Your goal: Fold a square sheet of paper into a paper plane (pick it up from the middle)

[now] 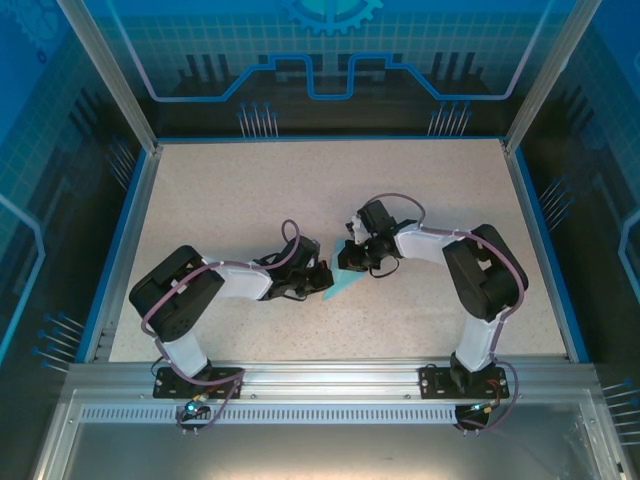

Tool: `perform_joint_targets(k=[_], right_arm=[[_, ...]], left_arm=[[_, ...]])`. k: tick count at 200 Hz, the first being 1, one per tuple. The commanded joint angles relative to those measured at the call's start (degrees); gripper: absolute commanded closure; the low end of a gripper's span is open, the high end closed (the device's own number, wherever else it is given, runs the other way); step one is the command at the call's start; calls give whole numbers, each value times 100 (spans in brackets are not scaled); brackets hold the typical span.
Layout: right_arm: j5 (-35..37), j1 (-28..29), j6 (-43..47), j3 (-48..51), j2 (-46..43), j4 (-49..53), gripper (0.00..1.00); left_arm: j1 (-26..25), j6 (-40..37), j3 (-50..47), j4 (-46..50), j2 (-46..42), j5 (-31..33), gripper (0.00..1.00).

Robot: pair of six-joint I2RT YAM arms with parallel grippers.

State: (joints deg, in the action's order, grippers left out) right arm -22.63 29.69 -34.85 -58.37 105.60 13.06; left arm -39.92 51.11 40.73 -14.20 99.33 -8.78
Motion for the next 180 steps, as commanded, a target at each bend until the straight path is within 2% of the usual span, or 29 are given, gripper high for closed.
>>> perform_joint_targets(k=[1,48,104,155,180], right_arm=[[-146,41,85,18,182,-84,92],[334,-93,40,-100,391,143,92],[-376,61,242,36,-104,57,91],[-322,124,111,222,208,-73,93],[-3,105,118,157,338,111,93]], left_arm=[[-34,-4,-153,976,185,172,100],[-37,-22,-151,1036,177,166,100],[-46,-31,-116,1041,193,148,100],[-42,-39,-148,1026,179,157,100],[-44,-63,-154,1062,170,157,100]])
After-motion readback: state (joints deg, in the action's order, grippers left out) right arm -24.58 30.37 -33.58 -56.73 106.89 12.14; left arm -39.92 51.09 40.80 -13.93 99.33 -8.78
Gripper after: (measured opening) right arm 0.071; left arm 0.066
